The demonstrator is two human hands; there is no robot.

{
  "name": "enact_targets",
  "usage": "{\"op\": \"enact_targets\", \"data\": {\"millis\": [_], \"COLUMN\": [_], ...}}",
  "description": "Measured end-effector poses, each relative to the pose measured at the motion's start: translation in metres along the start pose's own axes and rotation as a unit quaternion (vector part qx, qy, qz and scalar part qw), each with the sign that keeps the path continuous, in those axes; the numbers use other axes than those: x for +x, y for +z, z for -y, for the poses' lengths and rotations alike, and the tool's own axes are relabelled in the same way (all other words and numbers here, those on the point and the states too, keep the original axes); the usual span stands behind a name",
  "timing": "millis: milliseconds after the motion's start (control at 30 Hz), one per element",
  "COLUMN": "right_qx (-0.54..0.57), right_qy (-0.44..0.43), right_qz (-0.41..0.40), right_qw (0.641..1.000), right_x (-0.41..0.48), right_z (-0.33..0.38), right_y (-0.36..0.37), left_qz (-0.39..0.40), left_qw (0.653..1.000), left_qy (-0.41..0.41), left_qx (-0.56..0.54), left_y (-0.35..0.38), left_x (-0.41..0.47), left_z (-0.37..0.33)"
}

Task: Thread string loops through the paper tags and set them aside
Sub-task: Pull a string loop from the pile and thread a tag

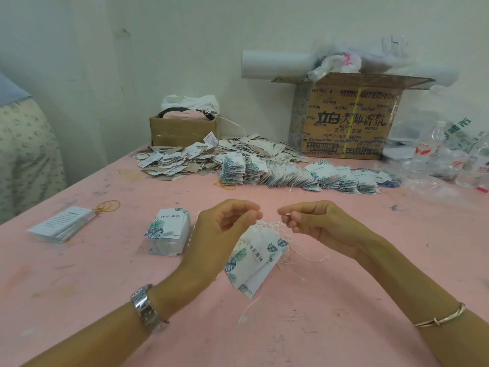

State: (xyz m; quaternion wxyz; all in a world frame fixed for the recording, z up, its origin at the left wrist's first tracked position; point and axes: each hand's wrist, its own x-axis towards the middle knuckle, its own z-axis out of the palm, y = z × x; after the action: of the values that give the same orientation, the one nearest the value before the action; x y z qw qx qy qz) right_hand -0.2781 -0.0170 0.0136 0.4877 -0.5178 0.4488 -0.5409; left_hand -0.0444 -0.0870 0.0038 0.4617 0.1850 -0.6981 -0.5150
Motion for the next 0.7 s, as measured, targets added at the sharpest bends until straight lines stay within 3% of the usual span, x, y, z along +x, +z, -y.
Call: {"op": "enact_targets", "data": {"millis": [133,333,700], "right_qx": [0.010,0.016,-0.127], "right_qy": [-0.013,-0.036,-0.101], "right_qz": [-0.020,-0.076,-0.106], "right_qw": [1.000,0.996,0.981], "right_x": [0.000,0.000,-0.004], "right_z": [0.002,0.003,0.003], "right_y": [0.012,0.025,0.039], "left_qz": [0.001,0.005,-0.013], "left_qw": [0.999,0.999,0.999], "left_qy": [-0.027,-0.032,-0.041], "left_qx": [-0.047,-0.029,0.009], "left_y": [0.013,0.025,0.026], "left_x": [0.011,0.010,0.004], "left_z": [0.002,0.016,0.023]}}
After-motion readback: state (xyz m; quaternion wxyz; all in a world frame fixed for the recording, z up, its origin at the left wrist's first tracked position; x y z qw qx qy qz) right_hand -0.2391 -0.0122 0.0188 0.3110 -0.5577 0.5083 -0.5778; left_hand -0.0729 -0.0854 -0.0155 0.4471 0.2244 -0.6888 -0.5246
